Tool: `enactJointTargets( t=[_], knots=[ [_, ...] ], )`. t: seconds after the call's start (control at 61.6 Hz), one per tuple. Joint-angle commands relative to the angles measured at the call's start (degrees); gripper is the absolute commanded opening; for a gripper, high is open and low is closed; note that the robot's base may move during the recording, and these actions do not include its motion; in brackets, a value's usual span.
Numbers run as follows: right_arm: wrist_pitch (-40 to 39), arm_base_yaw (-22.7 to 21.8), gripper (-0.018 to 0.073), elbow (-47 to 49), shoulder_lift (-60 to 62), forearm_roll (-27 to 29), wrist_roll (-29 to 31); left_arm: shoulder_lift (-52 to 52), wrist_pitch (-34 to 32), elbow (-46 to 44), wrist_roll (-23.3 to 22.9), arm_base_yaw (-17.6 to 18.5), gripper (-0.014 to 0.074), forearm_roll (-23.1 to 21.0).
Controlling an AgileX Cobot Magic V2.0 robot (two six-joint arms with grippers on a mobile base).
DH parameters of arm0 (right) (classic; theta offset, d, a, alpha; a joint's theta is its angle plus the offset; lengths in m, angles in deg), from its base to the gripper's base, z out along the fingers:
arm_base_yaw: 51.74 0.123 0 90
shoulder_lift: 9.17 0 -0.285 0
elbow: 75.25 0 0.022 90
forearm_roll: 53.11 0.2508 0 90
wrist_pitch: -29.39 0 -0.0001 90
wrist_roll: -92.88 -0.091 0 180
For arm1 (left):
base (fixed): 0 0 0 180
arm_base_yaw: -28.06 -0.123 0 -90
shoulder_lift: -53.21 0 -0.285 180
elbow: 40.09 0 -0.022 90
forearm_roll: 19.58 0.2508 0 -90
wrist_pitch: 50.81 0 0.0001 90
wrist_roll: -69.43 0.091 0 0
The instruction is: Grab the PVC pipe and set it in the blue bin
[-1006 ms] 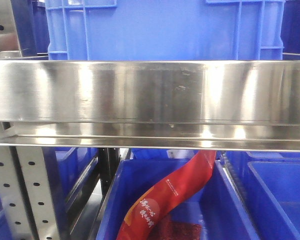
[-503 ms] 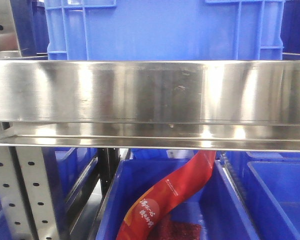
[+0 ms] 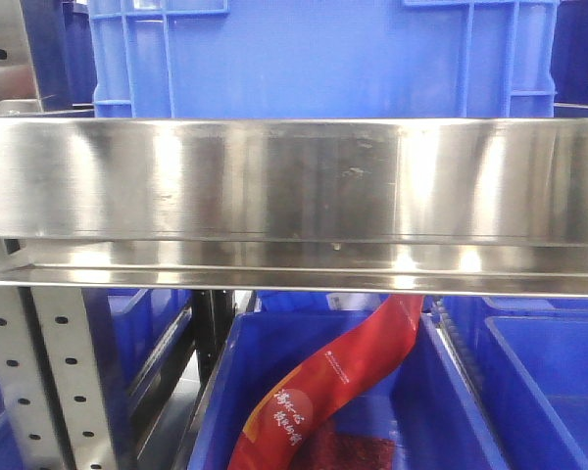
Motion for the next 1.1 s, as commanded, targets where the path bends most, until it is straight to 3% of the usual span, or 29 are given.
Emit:
enactJointTargets(
  t=[0.0,0.146,0.292,0.438,0.649,0.844,1.087],
  knots=[
    [-0.76,-0.31,-0.0163,-0.07,0.40,-0.15,-0.05,0.97,0.73,-0.07,-2.08,-0.09,-0.0111,1.37],
    [-0.76,-0.31,-0.0163,-0.07,0.40,-0.15,-0.05,2.42,2.13,-0.07,-2.55,-0.09,-0.0111,1.69],
    [-0.76,-0.31,-0.0163,-0.07,0.40,-0.15,-0.05,4.47,2.59,-0.07,-10.48,-0.09,-0.0111,8.02],
    [-0.76,-0.31,-0.0163,-0.07,0.40,-0.15,-0.05,6.51,4.35,-0.07,-11.77,-0.09,-0.0111,9.44],
    [-0.76,-0.31,-0.0163,-0.07,0.40,-0.15,-0.05,10.24,8.36,-0.07,-18.15,-0.09,-0.0111,14.52],
    [-0.76,-0.31,-0.0163,-0.07,0.40,-0.15,-0.05,13.16,9.10,0.05,-19.05,-0.09,-0.0111,15.97],
    [-0.76,-0.31,-0.0163,-0.07,0.40,-0.15,-0.05,16.75,12.70,0.05,-29.56,-0.09,-0.0111,26.51]
  ],
)
